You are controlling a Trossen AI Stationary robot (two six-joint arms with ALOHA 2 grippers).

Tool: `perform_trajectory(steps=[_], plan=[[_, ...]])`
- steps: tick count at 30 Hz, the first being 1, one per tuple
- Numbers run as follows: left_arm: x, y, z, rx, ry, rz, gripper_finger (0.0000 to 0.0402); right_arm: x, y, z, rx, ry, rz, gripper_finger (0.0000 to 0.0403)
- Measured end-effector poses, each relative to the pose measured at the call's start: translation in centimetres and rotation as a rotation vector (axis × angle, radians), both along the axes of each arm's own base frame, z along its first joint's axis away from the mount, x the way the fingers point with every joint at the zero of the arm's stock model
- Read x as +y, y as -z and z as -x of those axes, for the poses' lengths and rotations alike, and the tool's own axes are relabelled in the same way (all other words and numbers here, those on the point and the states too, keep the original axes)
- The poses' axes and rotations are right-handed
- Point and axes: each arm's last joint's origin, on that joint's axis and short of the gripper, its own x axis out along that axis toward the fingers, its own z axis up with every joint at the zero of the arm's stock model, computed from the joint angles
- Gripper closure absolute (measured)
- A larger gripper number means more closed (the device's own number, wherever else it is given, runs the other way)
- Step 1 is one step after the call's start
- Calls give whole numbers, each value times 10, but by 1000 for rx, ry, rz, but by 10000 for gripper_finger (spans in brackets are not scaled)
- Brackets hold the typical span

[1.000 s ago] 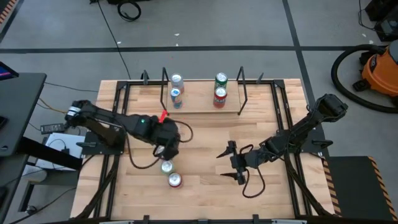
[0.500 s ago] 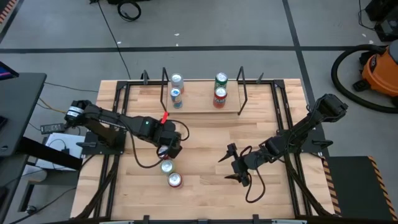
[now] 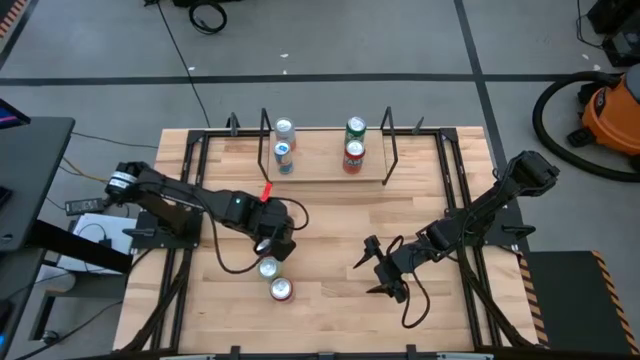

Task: Place canned beverage on shelf
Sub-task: Put the red-black soda can on the shelf

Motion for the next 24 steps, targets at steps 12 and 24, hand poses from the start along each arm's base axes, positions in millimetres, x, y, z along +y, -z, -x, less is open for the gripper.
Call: perform_trajectory(steps=[12,24], plan=[[-2,27,-9,154,55,-37,12,-4,11,5,3,-11,19,41],[-8,32,-9,196,65,18,12,-4,12,6,3,-17,21,41]])
